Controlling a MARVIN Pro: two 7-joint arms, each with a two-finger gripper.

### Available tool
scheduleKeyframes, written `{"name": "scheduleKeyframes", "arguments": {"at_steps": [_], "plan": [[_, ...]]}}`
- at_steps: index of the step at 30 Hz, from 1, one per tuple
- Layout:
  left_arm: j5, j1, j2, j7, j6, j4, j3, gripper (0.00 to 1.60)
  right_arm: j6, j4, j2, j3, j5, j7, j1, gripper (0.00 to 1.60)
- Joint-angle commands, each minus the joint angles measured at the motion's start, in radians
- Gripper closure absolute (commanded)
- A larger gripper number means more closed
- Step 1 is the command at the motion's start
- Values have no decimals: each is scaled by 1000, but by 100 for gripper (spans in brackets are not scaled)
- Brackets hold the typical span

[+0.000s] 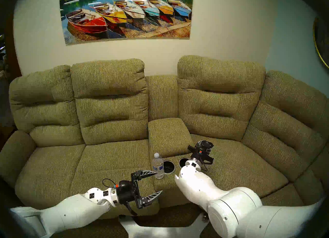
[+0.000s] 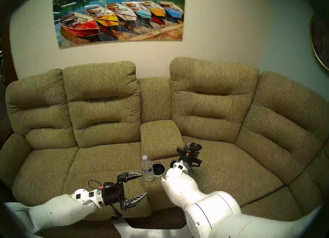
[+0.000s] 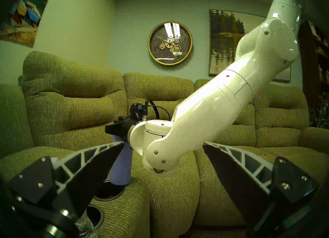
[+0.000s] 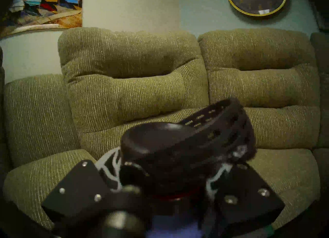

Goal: Put bottles into cup holders

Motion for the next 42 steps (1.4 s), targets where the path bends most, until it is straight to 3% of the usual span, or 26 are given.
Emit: {"name": "scheduleKeyframes", "arguments": {"at_steps": [1, 12, 23, 40, 42], "plan": [[-4, 2, 0, -2, -2, -14, -1, 0, -71, 18, -34, 16, 28, 30, 49, 160], [-4, 2, 0, -2, -3, -13, -1, 0, -98, 62, -52, 54, 90, 123, 74, 160], [-4, 2, 0, -2, -3, -13, -1, 0, -78, 107, -72, 76, 124, 177, 102, 160], [-4, 1, -1, -2, -3, -12, 0, 0, -98, 149, -68, 93, 160, 257, 79, 160], [-4, 1, -1, -2, -3, -12, 0, 0, -101, 151, -68, 91, 163, 270, 73, 139]]}}
